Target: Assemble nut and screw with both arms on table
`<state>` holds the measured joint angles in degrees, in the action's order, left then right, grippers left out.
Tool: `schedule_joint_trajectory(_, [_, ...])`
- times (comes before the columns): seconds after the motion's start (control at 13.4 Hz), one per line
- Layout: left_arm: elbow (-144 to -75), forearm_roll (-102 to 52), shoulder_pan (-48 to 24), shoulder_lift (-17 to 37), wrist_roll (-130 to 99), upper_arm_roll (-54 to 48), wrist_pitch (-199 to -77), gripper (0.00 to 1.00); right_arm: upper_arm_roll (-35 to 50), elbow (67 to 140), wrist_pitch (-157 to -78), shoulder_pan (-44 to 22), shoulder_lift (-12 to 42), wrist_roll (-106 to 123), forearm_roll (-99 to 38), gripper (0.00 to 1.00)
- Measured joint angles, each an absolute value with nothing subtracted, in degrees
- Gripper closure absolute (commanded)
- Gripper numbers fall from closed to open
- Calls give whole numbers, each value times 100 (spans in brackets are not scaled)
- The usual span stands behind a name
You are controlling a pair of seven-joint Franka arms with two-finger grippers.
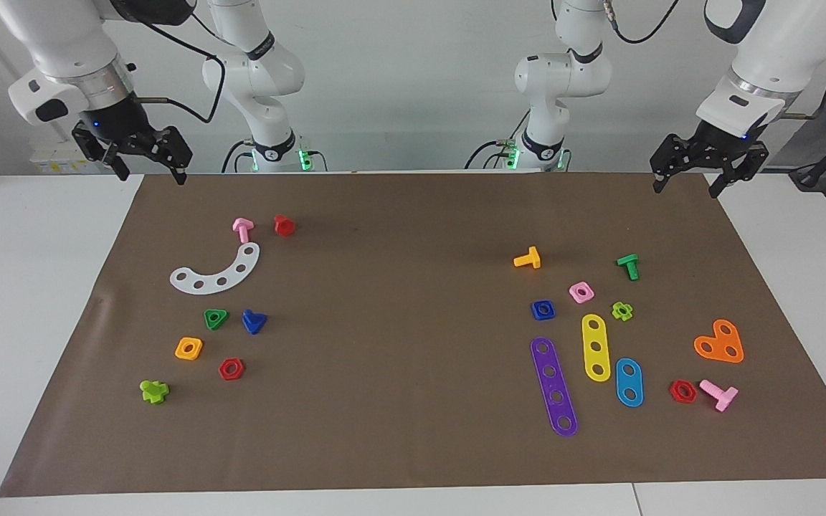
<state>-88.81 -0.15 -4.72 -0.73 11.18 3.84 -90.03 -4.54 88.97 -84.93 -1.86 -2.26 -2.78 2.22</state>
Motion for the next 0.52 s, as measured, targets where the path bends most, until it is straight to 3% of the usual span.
schedule_joint_trajectory(0.52, [-8881, -15, -472, -74, 1118, 384, -9003, 0, -453, 9005, -8696, -186, -260, -210, 222, 0])
